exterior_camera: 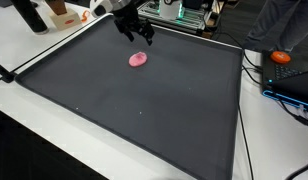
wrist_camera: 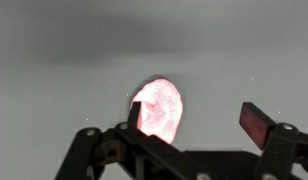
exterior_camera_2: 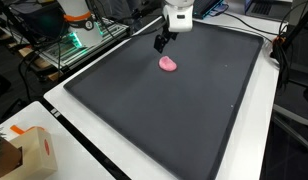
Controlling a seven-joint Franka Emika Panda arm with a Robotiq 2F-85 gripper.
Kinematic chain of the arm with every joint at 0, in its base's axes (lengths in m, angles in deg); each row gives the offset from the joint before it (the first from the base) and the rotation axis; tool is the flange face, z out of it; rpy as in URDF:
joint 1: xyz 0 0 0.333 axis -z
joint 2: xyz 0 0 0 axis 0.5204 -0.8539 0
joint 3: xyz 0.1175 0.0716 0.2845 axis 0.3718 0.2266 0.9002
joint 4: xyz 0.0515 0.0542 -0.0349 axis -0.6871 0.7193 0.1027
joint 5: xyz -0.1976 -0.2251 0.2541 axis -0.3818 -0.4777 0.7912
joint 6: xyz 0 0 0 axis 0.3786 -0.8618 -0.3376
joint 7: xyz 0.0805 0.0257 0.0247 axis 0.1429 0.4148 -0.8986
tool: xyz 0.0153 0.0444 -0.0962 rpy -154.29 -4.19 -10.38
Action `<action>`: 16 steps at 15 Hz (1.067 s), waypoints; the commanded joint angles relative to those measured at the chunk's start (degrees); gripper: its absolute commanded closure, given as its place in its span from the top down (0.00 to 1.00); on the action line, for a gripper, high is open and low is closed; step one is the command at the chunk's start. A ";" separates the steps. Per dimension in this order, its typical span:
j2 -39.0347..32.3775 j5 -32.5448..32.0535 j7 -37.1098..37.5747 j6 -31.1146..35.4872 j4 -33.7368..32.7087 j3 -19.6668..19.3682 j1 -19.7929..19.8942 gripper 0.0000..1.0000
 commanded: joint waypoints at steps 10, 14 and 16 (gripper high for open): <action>-3.83 -13.40 -23.11 7.08 2.32 3.67 0.95 1.00; -4.80 -12.54 -27.15 10.17 2.72 4.45 1.74 1.00; -5.15 -12.77 -28.43 11.26 2.94 4.65 2.07 1.00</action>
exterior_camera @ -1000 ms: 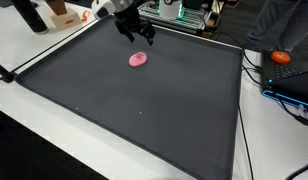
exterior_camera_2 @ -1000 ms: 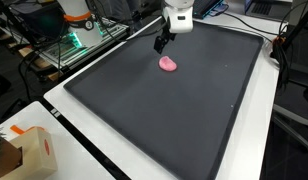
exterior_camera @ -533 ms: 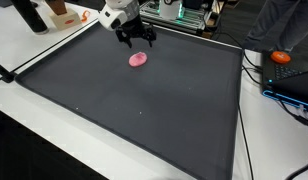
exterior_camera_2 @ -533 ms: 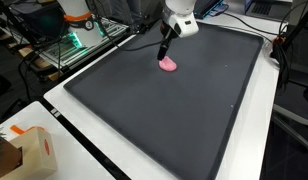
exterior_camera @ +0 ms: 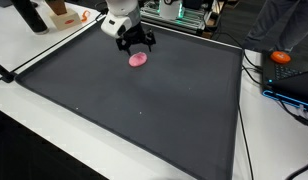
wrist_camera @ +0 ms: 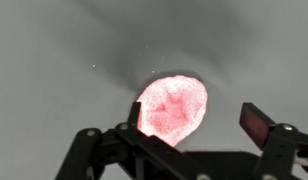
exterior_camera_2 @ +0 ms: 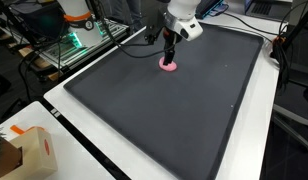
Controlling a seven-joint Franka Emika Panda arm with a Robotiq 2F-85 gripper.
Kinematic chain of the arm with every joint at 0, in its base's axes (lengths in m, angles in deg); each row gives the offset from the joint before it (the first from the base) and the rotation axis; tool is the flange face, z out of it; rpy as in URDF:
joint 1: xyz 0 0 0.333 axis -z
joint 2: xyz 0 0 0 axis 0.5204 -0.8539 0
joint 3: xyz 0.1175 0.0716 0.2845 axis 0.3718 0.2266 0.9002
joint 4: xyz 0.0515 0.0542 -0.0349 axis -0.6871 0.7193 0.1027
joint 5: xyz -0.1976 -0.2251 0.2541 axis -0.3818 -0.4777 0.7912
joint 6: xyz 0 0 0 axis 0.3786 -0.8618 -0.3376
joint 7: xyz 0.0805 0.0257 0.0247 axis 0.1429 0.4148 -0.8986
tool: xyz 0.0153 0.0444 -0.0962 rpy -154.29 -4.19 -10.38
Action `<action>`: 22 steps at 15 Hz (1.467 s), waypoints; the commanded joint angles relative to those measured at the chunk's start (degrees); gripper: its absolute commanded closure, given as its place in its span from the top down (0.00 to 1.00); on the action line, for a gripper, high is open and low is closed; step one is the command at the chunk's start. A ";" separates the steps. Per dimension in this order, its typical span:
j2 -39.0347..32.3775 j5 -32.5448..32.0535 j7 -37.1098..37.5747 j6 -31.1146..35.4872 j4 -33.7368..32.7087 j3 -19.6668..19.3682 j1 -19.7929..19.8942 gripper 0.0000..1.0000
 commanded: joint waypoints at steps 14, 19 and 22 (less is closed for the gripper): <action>-0.98 -1.80 -8.17 6.69 2.64 1.24 2.01 0.15; -1.14 -1.77 -8.80 6.70 2.51 1.23 2.00 0.00; -1.13 -1.98 -8.75 6.81 2.57 1.18 1.91 0.01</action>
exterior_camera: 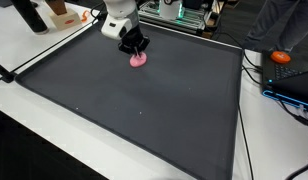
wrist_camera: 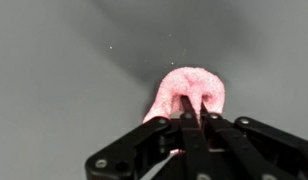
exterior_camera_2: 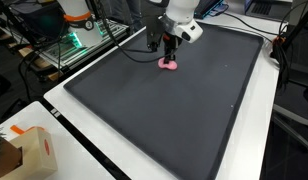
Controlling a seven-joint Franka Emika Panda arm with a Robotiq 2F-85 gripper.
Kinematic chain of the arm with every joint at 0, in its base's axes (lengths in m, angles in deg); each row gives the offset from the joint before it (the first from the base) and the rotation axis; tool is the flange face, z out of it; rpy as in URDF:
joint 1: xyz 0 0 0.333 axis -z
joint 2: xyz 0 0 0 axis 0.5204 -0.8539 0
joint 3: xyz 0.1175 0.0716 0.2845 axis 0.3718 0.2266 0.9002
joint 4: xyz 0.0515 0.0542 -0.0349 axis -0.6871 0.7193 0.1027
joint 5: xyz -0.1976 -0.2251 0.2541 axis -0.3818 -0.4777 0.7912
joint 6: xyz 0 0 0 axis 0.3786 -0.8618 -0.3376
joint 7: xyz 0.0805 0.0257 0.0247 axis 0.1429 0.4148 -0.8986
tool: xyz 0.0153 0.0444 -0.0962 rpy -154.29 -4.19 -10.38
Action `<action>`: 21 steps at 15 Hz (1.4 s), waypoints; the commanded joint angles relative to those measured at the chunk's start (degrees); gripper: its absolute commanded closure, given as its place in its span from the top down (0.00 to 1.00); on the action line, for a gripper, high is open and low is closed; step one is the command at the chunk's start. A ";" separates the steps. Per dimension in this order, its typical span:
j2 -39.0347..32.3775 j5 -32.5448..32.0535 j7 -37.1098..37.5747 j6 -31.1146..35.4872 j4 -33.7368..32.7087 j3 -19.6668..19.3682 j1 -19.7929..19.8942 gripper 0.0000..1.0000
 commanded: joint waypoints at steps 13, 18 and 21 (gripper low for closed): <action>0.65 -1.32 2.96 -0.17 0.84 0.36 0.29 0.58; 1.86 -2.26 3.63 -3.73 -0.95 0.92 -0.51 0.97; 1.27 -3.53 3.55 -8.63 -4.34 1.47 -1.48 1.00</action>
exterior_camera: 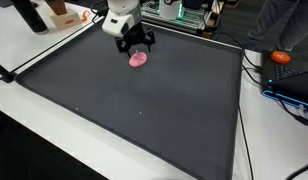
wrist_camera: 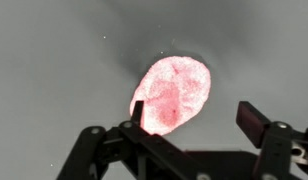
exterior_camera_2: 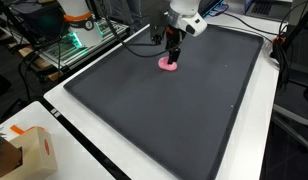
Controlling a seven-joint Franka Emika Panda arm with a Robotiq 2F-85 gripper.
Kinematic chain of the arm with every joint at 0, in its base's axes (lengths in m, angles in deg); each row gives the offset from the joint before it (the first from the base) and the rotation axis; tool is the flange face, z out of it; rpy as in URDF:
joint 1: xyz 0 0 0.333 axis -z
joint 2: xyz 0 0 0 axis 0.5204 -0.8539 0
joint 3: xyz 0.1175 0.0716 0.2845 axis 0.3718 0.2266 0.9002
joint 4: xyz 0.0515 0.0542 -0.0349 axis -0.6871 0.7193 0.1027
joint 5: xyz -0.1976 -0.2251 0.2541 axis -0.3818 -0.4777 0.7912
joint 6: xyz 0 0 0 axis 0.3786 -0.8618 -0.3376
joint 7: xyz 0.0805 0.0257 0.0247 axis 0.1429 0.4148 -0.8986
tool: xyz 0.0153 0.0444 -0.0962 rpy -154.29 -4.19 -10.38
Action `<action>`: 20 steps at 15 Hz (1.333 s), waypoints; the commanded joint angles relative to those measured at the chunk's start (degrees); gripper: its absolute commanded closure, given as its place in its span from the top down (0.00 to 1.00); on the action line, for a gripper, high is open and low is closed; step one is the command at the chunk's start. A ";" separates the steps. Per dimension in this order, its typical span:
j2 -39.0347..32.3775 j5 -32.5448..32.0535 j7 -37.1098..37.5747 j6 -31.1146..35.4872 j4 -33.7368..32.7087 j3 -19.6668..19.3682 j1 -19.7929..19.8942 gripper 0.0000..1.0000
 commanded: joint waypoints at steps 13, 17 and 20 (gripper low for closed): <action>-10.99 -10.05 5.76 -20.52 -18.16 2.67 -7.42 1.00; -14.23 -12.80 7.31 -22.31 -21.44 2.48 -8.89 1.00; -16.31 -14.90 7.84 -23.57 -23.60 2.41 -9.62 1.00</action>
